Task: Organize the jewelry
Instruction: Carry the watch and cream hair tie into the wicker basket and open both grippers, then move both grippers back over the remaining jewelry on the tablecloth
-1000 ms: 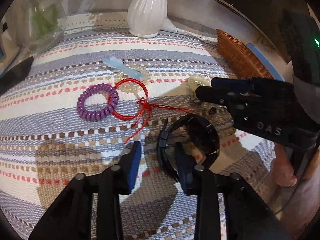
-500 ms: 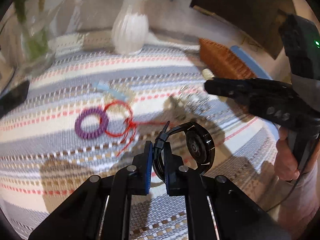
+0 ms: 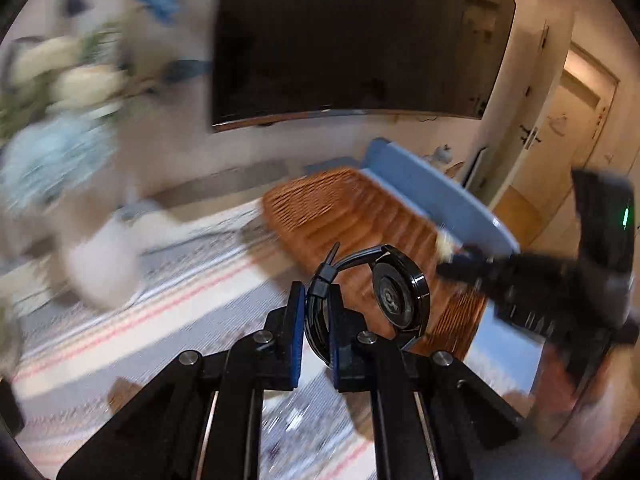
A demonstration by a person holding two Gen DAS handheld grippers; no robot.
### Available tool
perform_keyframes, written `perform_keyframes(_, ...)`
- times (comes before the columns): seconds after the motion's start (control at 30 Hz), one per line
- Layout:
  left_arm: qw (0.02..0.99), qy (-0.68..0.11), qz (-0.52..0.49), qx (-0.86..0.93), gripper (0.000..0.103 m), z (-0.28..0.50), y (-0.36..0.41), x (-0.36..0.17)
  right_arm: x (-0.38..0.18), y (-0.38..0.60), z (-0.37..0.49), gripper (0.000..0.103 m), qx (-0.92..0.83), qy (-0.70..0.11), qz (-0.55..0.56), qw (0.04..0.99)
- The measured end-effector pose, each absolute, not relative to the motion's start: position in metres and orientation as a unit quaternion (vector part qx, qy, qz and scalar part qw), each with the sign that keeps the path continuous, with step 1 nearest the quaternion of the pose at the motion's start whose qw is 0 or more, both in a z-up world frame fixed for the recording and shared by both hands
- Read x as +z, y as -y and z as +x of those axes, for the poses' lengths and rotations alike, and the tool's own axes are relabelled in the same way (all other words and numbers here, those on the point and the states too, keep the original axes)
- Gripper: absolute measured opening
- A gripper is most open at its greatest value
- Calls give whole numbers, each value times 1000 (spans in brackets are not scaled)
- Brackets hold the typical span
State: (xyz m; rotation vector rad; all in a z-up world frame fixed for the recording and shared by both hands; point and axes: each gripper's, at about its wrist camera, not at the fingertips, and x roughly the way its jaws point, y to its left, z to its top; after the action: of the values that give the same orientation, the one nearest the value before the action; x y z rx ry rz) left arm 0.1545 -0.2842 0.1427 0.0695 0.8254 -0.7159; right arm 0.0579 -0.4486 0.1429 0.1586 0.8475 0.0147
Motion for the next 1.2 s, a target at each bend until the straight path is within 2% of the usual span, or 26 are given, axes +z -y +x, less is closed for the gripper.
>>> perform_keyframes(0.33,831,-446,61,-327,10,210,390,95,94,506,85,11,-35,-469,139,871)
perform_keyframes(0.43,834,-433,59,-338,15,208,392,91,94,505,84,14,-37,-468,135,872)
perform_keyframes(0.5,833,-424,51,-352,17,204,386,96,99,505,81,21,-32,-468,134,873)
perform_keyframes(0.53,833,-420,48,-357,22,201,382,101,100,505,79,24,-32,-464,134,875)
perform_keyframes(0.57,835,-415,46,-359,31,197,375,107,104,504,75,24,-29,-460,134,877)
perform_keyframes(0.63,840,-407,42,-357,37,187,357,122,112,502,66,24,-16,-454,143,879)
perform_keyframes(0.77,850,-391,28,-351,37,160,303,149,136,480,45,24,8,-435,135,890)
perform_keyframes(0.97,884,-371,-6,-284,37,110,183,177,172,411,15,24,68,-410,98,904)
perform_keyframes(1.2,911,-353,-49,-209,37,63,49,178,174,344,9,25,121,-413,96,897)
